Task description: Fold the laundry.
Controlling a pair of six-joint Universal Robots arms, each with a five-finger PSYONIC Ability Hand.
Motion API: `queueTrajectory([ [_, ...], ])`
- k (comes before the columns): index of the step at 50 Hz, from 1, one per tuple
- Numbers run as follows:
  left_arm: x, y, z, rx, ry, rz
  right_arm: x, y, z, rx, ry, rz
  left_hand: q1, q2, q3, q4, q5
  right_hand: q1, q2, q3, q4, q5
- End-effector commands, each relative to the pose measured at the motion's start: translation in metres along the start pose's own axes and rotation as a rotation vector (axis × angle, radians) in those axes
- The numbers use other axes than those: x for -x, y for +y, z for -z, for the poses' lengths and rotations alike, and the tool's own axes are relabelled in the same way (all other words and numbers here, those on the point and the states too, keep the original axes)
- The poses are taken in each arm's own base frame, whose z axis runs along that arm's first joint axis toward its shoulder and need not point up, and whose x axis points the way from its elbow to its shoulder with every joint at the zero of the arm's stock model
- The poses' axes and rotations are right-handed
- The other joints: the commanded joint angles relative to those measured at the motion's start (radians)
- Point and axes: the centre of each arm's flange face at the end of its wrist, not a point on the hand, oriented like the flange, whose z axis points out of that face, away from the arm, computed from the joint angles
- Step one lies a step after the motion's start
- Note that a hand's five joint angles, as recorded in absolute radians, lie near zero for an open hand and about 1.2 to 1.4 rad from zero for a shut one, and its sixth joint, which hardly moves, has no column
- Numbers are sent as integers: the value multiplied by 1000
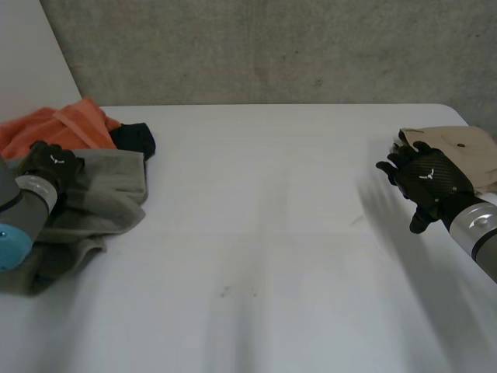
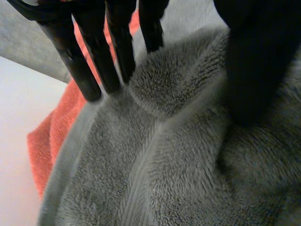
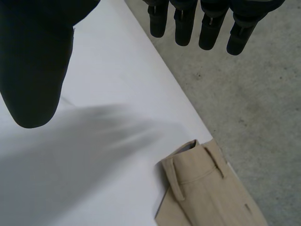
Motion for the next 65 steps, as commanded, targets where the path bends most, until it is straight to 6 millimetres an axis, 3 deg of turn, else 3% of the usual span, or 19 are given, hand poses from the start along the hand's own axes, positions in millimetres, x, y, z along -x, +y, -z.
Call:
queueTrajectory([
  [1,-4,-18,-6,-87,-18,17,-1,2,0,6,11,-3,636,710,715,709,715,-53,-40,-41,-39,-47],
  [5,-11,-81,26,-279,-9,136,-4,-1,1,4,27,1,636,710,715,709,715,-53,-40,-41,-39,-47],
  [8,-19,-112,48,-372,31,214,-13,-8,6,-4,68,10,636,710,715,709,715,-53,-40,-41,-39,-47],
  [12,-48,-162,90,-531,172,341,-22,-16,10,-10,119,-5,636,710,715,709,715,-53,-40,-41,-39,-47],
  [16,-92,-208,136,-704,390,446,-31,-23,13,-24,160,-43,636,710,715,709,715,-53,-40,-41,-39,-47],
  [18,-111,-215,140,-734,444,462,-32,-24,14,-29,167,-59,636,710,715,709,715,-53,-40,-41,-39,-47],
  [19,-136,-221,143,-764,498,470,-33,-25,14,-31,171,-76,636,710,715,709,715,-53,-40,-41,-39,-47],
  [23,-190,-233,151,-825,568,467,-34,-25,14,-30,170,-108,636,710,715,709,715,-53,-40,-41,-39,-47],
  [26,-213,-229,143,-823,587,462,-32,-24,14,-26,164,-118,601,676,680,675,681,-53,-40,-41,-39,-47],
  [28,-231,-222,140,-811,610,450,-31,-23,14,-23,159,-122,-139,-64,-60,-65,-59,-53,-40,-41,-39,-47],
  [30,-233,-221,141,-812,618,444,-31,-22,14,-18,158,-121,-586,-512,-507,-512,-506,-53,-40,-41,-39,-47],
  [34,-228,-220,147,-809,621,439,-31,-22,14,-19,157,-124,-586,-512,-507,-512,-506,-53,-40,-41,-39,-47],
  [37,-203,-225,157,-822,588,453,-30,-24,14,-19,151,-123,-586,-512,-507,-512,-506,-53,-40,-41,-39,-47],
  [38,-181,-228,161,-832,557,463,-30,-24,14,-18,148,-121,-586,-512,-507,-512,-506,-53,-40,-41,-39,-47],
  [40,-161,-226,160,-825,522,471,-30,-24,15,-8,139,-118,-586,-512,-507,-512,-506,-53,-40,-41,-39,-47],
  [42,-126,-219,154,-808,450,484,-29,-30,20,-6,118,-116,-585,-511,-506,-512,-506,-53,-40,-41,-39,-47],
  [48,-77,-171,151,-628,379,485,-22,-54,49,7,-4,-72,-556,-481,-477,-482,-476,-53,-40,-41,-39,-47],
  [56,-62,-98,158,-278,370,404,18,-43,77,181,-258,-185,-471,-396,-391,-397,-391,-53,-40,-41,-39,-47],
  [65,-69,-40,160,-1,268,384,66,-19,77,239,-360,-238,-480,-405,-400,-406,-400,-5,9,8,9,1],
])
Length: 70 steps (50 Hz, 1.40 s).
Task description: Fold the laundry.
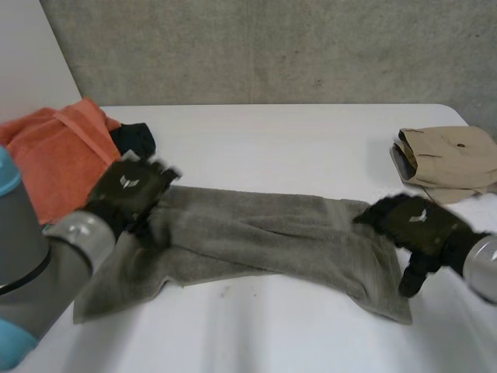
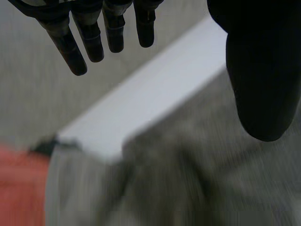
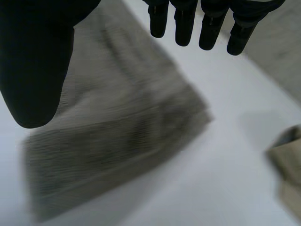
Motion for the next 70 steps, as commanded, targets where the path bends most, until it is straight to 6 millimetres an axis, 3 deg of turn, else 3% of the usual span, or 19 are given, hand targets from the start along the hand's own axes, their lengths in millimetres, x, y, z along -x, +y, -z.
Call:
queueTrajectory([
  [1,9,42,11,174,-108,5,31,26,-13,41,-53,-41,56,52,55,51,55,4,17,16,18,10],
  [5,10,51,9,161,-122,16,36,33,-11,48,-42,-42,56,52,55,51,55,36,50,49,50,42],
  [23,-1,49,1,93,-102,8,45,50,-19,-28,17,15,64,61,64,60,63,385,399,398,399,391],
  [27,-8,49,3,87,-70,3,42,51,-24,-49,36,28,65,61,64,60,64,573,587,585,587,579],
  [33,-21,52,4,90,-10,-5,40,52,-30,-57,45,38,67,64,67,63,66,1165,1179,1178,1179,1171],
  [51,-38,73,-2,163,51,-16,5,19,-27,-131,216,76,229,225,228,224,228,1168,1182,1181,1182,1174],
  [60,-41,79,-8,158,50,-17,-5,11,-29,-158,246,29,531,527,530,526,530,1168,1182,1181,1182,1174],
  [67,-48,88,-14,183,70,-37,-6,7,-30,-169,247,35,1170,1167,1170,1166,1169,1168,1182,1181,1182,1174],
  [70,-47,84,-14,173,66,-38,-7,4,-30,-178,254,42,1171,1167,1170,1166,1170,1168,1182,1181,1182,1174],
])
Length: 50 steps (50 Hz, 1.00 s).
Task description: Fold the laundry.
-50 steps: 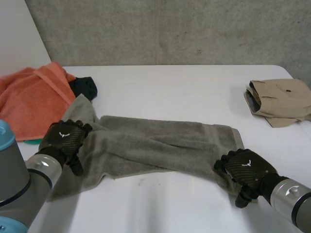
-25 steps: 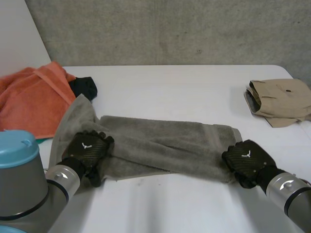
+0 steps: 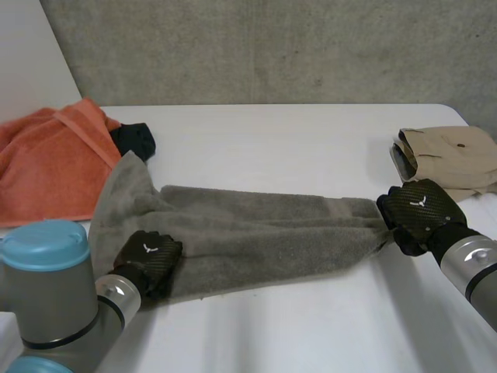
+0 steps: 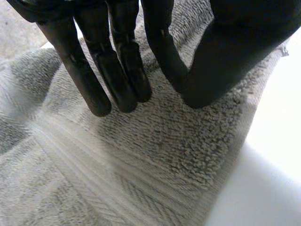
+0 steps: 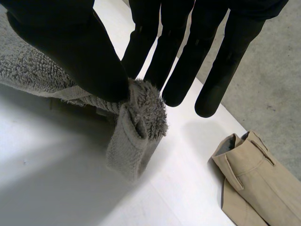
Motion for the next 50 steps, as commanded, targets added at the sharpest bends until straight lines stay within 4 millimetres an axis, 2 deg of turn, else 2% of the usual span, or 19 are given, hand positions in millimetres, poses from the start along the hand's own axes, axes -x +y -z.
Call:
queueTrajectory([
  [1,-2,-3,-1,-4,3,-11,-2,-6,-1,-19,7,14,245,265,269,269,276,295,235,212,201,239],
  [4,8,-19,6,-58,-28,-7,-3,-8,0,-24,9,24,245,265,269,269,276,295,235,212,201,239],
  [5,9,-23,9,-70,-31,-7,-3,-9,0,-27,11,27,184,204,208,209,215,295,235,212,201,239],
  [6,12,-27,16,-80,-37,-5,-5,-12,0,-33,15,28,-121,-102,-98,-97,-91,295,235,212,201,239],
  [9,13,-28,31,-60,-29,-5,-7,-14,-2,-42,21,32,-668,-649,-645,-644,-638,295,235,212,201,239],
  [15,15,-18,42,-11,-26,-1,-15,-17,-10,-53,48,37,-717,-698,-694,-693,-687,295,235,212,201,239],
  [22,11,1,46,58,-10,-51,-29,-3,-33,40,141,18,-715,-695,-691,-690,-684,295,235,212,201,239],
  [32,5,8,45,87,9,-58,-30,2,-50,54,147,16,-691,-671,-668,-667,-660,295,235,212,201,239],
  [50,2,16,31,71,-1,-62,-26,5,-50,58,132,14,-621,-601,-597,-596,-590,295,235,212,201,239],
])
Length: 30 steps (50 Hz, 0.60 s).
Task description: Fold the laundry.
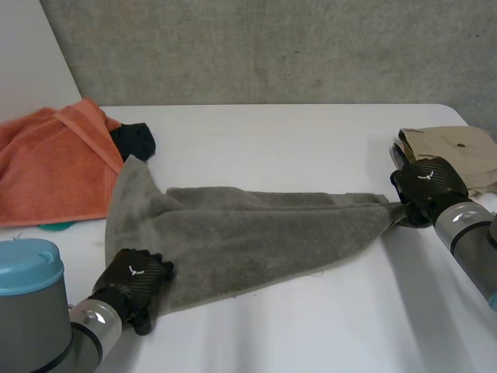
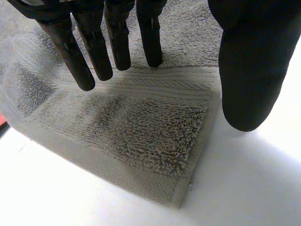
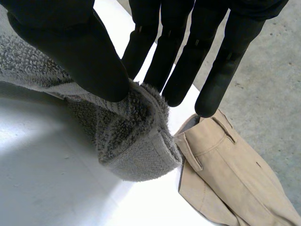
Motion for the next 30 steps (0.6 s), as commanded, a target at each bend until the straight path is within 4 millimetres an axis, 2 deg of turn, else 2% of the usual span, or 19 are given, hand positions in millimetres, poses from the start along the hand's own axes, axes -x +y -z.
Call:
queueTrajectory([
  [1,-1,3,-7,-5,-6,0,2,1,2,2,-8,-2,98,111,109,116,110,295,229,206,197,230],
  [7,2,0,-13,-33,-28,1,3,2,2,3,-12,-1,216,229,226,233,227,295,229,206,197,230],
  [21,9,-10,-29,-93,-63,1,5,4,4,12,-18,-3,327,340,338,345,339,295,229,206,197,230],
  [30,20,-26,-38,-168,-107,2,6,6,4,16,-19,-4,620,633,631,638,632,295,229,206,197,230],
])
